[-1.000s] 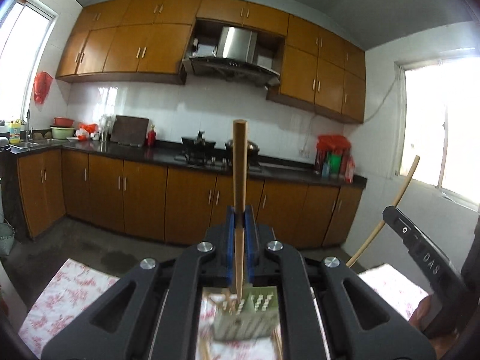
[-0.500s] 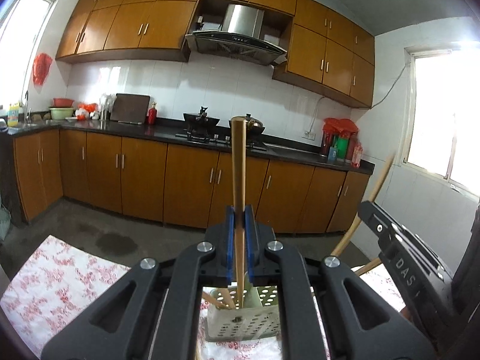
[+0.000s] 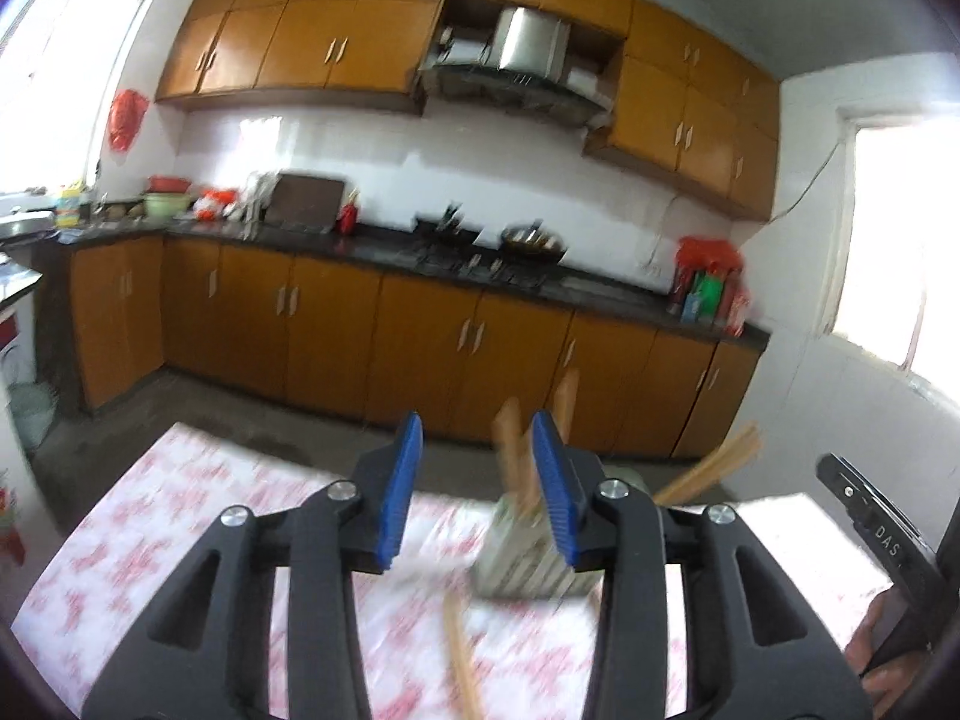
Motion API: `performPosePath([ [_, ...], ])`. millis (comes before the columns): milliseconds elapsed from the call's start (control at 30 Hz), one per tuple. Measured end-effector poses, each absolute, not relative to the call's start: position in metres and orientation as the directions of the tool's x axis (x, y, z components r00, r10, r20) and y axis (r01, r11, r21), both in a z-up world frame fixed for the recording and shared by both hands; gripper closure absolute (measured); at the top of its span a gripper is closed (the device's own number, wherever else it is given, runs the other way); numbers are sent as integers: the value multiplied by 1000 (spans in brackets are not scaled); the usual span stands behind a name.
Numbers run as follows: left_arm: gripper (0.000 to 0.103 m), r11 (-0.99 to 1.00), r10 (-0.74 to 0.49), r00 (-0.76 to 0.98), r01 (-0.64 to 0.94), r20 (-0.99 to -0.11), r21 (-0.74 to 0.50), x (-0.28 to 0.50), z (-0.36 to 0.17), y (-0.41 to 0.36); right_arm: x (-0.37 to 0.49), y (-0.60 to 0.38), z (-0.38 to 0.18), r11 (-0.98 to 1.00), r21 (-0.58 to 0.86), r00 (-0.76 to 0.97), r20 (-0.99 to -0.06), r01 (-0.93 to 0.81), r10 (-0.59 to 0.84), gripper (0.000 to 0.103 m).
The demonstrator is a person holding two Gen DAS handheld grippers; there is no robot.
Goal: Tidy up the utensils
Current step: 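Open both grippers to release the chopsticks and move back over the table, then grasp a bamboo chopstick with the left gripper while the right gripper grasps another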
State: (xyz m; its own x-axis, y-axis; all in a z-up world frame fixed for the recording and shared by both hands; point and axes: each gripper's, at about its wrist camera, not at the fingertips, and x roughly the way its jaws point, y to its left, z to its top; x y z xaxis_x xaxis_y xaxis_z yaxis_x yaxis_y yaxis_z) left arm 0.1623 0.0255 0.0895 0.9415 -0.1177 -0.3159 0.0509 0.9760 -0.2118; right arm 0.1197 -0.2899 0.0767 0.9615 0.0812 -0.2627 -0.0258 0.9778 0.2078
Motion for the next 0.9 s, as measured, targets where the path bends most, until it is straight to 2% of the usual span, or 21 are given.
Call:
performPosePath([
  [133, 63, 986, -100, 863, 19, -496, -165, 160, 31, 34, 134, -281, -4, 974, 217, 799, -574, -61, 178, 76],
  [200, 64, 985, -123, 801, 25, -585, -172, 161, -1, 34, 138, -271, -36, 968, 236, 716, -662, -81, 222, 82],
  [267, 65, 983, -145, 758, 35, -635, -182, 160, -24, 30, 139, -261, -63, 967, 237, 656, -716, -93, 239, 82],
  [433, 69, 980, -184, 674, 73, -716, -184, 159, -66, 11, 146, -240, -89, 976, 192, 600, -771, -101, 214, 83],
  [467, 69, 980, -188, 660, 80, -727, -181, 158, -73, 8, 145, -237, -89, 980, 173, 610, -767, -103, 199, 85],
  [500, 71, 980, -192, 649, 82, -736, -183, 159, -76, 6, 144, -235, -91, 985, 140, 615, -769, -102, 173, 94],
  [533, 73, 979, -196, 641, 84, -742, -186, 160, -79, 3, 142, -236, -94, 989, 116, 620, -770, -94, 150, 95],
  [667, 77, 974, -221, 608, 96, -763, -205, 159, -91, -5, 144, -257, -95, 992, 128, 629, -771, -6, 103, 96],
  [900, 82, 975, -221, 585, 124, -780, -183, 160, -99, -15, 139, -266, -95, 993, 118, 638, -765, -1, 92, 96],
])
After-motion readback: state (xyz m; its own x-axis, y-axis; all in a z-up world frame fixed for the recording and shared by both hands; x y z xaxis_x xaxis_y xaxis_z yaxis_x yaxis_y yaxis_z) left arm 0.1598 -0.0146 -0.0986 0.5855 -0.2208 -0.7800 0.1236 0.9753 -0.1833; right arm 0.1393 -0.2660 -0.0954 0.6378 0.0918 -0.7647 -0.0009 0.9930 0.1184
